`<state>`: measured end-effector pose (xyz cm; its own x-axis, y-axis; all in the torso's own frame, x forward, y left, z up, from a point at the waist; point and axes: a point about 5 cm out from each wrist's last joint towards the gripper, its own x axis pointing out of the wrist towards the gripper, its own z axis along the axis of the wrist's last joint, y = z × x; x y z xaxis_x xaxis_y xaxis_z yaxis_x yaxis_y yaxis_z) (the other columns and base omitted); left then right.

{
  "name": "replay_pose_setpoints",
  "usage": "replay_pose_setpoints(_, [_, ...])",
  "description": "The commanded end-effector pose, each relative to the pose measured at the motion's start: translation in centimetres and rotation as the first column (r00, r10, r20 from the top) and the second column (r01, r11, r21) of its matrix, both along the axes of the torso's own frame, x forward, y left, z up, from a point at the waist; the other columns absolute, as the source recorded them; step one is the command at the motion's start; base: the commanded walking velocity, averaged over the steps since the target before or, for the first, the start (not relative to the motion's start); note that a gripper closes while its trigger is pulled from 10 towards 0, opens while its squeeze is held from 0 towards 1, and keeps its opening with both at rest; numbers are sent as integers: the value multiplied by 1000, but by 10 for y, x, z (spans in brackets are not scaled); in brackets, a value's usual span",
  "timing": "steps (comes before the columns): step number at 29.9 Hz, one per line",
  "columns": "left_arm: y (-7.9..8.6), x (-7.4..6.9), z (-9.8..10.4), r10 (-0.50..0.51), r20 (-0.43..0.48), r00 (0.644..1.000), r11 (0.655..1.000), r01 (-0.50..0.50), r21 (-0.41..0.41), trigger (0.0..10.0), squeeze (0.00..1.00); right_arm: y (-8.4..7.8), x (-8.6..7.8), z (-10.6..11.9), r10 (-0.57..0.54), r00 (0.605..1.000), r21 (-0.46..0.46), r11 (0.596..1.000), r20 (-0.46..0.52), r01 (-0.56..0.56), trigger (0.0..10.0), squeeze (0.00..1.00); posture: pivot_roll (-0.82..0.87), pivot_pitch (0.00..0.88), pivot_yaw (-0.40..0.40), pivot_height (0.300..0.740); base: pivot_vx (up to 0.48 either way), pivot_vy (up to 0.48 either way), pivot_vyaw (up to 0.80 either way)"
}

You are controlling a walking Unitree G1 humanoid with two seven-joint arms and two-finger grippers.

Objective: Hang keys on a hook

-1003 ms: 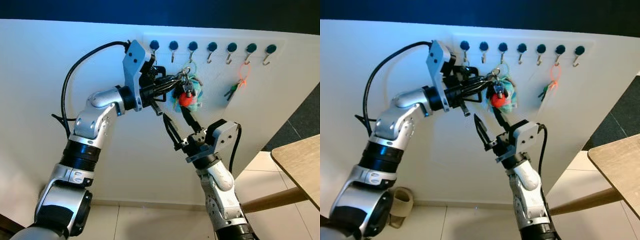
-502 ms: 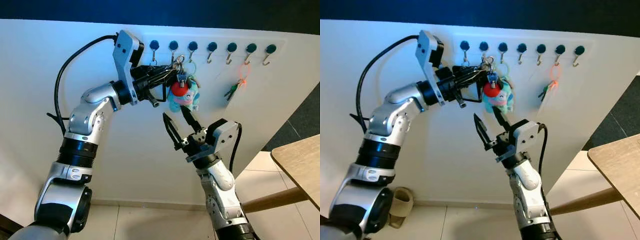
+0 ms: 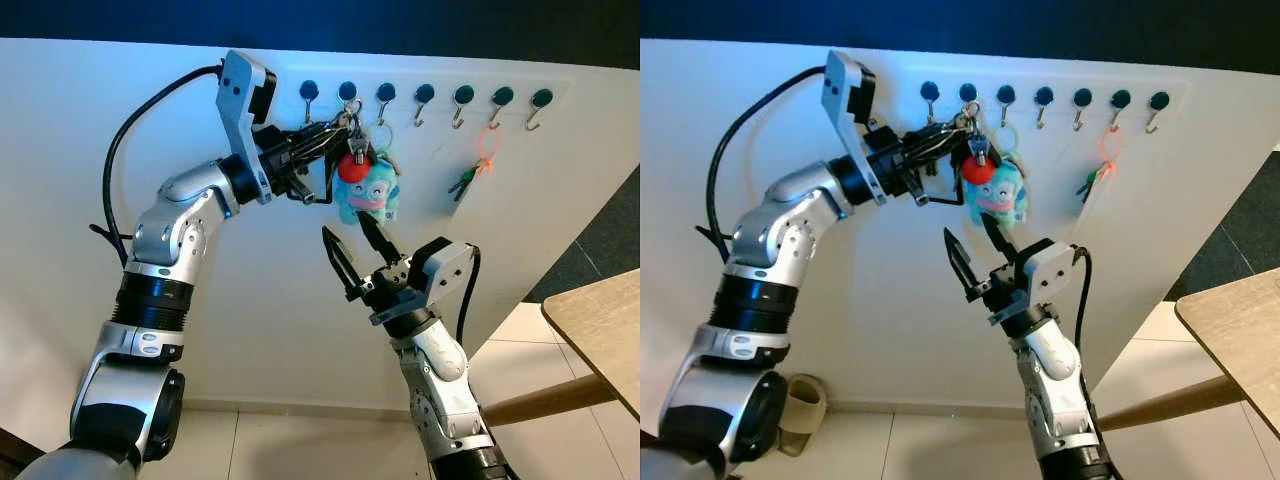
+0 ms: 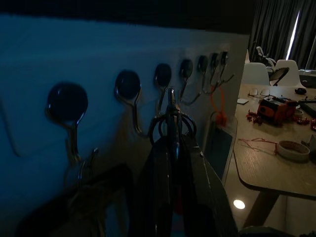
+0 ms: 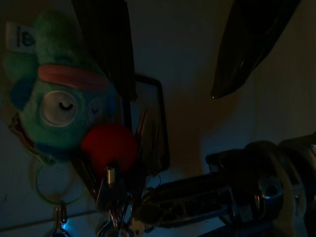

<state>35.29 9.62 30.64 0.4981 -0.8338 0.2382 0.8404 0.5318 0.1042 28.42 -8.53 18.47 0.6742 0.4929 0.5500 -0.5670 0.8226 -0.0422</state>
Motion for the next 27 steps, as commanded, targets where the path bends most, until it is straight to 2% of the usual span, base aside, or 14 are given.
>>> replay_pose_setpoints(1, [-4, 0, 2, -13, -11, 1000, 1000, 13, -9, 10000, 0, -1, -1, 3, 3, 1000, 6, 1000, 7, -3, 10000, 0, 49, 80, -13, 740, 0, 0, 0])
replay_pose_setpoints(5, [-2, 3, -1, -4, -55, 998, 1000, 3, -21, 10000, 0, -1, -1, 3, 3, 1000, 8, 1000, 6, -3, 10000, 0, 49, 80, -12, 740, 0, 0, 0])
replay_pose_setpoints(16, [1, 9, -4, 35, -108, 994, 999, -39, -37, 10000, 0, 0, -1, 4, 9, 1000, 11, 1000, 6, -9, 10000, 0, 51, 81, -15, 740, 0, 0, 0])
replay_pose_setpoints(27, [2, 12, -8, 60, -137, 989, 998, -61, 0, 10000, 0, 0, -1, 4, 11, 1000, 14, 1000, 4, -11, 10000, 0, 52, 77, -14, 740, 0, 0, 0])
